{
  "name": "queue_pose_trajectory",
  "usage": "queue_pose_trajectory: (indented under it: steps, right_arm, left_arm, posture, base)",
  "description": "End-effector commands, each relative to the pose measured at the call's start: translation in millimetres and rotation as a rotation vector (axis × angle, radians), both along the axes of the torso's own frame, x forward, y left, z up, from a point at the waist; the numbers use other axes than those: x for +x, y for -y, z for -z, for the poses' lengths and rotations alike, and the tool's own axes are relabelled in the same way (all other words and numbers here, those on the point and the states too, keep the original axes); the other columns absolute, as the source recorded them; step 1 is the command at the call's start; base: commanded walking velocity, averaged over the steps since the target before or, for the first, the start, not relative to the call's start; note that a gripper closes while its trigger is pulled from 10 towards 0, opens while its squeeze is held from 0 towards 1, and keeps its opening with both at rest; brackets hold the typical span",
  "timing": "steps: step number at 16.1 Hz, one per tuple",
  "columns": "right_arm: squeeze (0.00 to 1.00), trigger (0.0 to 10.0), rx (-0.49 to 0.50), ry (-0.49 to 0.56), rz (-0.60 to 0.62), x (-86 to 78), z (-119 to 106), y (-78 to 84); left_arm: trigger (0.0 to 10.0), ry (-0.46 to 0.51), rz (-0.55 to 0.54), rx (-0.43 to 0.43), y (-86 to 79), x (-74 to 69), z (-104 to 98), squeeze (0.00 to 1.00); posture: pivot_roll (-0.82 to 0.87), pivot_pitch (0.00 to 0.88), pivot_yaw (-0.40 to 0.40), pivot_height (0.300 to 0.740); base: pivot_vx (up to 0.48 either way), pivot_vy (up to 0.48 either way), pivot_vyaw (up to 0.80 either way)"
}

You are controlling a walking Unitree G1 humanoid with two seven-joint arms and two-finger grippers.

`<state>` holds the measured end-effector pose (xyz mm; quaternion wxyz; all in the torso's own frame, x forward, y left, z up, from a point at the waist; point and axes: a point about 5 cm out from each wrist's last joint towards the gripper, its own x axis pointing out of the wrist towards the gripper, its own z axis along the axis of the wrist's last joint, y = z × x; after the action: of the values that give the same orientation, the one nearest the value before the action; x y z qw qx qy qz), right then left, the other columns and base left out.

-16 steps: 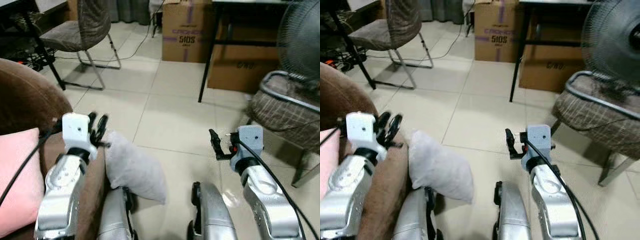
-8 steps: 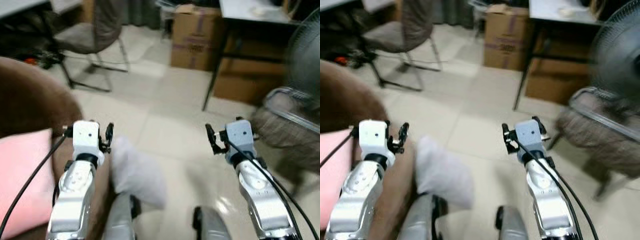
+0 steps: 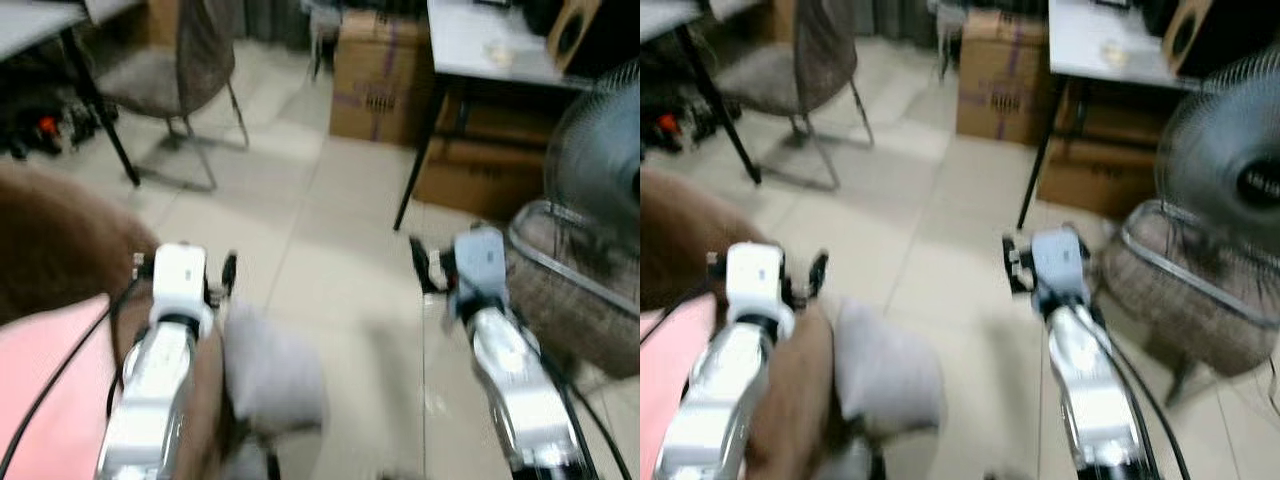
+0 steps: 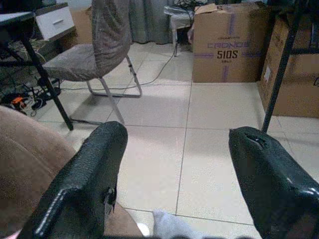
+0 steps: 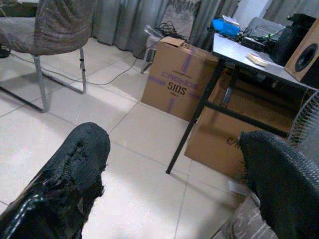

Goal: Move the pillow to the sofa from floor

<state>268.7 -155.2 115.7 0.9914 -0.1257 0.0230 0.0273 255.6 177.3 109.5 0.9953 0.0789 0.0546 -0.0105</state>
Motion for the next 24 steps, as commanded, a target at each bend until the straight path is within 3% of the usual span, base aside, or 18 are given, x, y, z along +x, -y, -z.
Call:
queue_pose_trajectory:
  steps: [1, 5, 8, 10, 12, 14, 18, 24]
  right_arm:
    - [0.00, 10.0, -0.013, 0.008, 0.014, -2.3, -2, 2.9]
    - [0.00, 10.0, -0.062, -0.008, 0.006, -6.6, 0, 4.7]
    - [0.00, 10.0, 0.053, -0.021, 0.045, -2.3, 1, 3.0]
    - [0.00, 10.0, 0.051, -0.024, 0.036, 0.9, 1, 1.7]
    - [0.00, 10.0, 0.033, -0.021, 0.075, 2.7, 1, 5.0]
    - [0.00, 10.0, 0.079, -0.039, 0.077, 5.6, 3, 6.7]
    - [0.00, 10.0, 0.093, -0.056, 0.020, 8.1, 4, 1.0]
    - [0.00, 10.0, 0.127, -0.043, 0.033, 9.4, 2, 0.5]
  left_arm:
    - [10.0, -0.017, 0.018, 0.009, 3.0, 1.5, 4, 1.00]
    - [10.0, -0.006, 0.023, -0.008, 4.2, 2.5, 2, 1.00]
    - [10.0, -0.008, 0.012, -0.014, 3.0, 0.9, 2, 1.00]
    - [10.0, -0.001, 0.009, 0.004, 3.1, 2.5, 1, 1.00]
    - [10.0, 0.008, -0.001, -0.016, 4.0, 4.8, -1, 1.00]
    - [10.0, 0.008, -0.001, -0.014, 3.6, 6.6, -1, 1.00]
    - [10.0, 0.011, 0.000, 0.007, 2.6, 10.5, -3, 1.00]
    - [10.0, 0.008, 0.008, 0.022, 1.5, 14.6, -3, 1.00]
  posture:
    - [-0.06, 0.000, -0.001, 0.740]
    - [-0.06, 0.000, -0.009, 0.740]
    - [-0.05, 0.000, -0.022, 0.740]
    - [-0.05, 0.000, -0.027, 0.740]
    - [-0.05, 0.000, -0.028, 0.740]
    - [-0.04, 0.000, -0.030, 0.740]
    - [-0.04, 0.000, -0.028, 0.740]
    - [-0.04, 0.000, -0.014, 0.740]
  base:
    - [0.000, 0.000, 0.00]
    - [0.000, 0.000, 0.00]
    - [0.000, 0.000, 0.00]
    - [0.000, 0.000, 0.00]
    - [0.000, -0.366, 0.00]
    - [0.000, -0.446, 0.00]
    - [0.000, -0.375, 0.00]
    - [0.000, -0.330, 0.00]
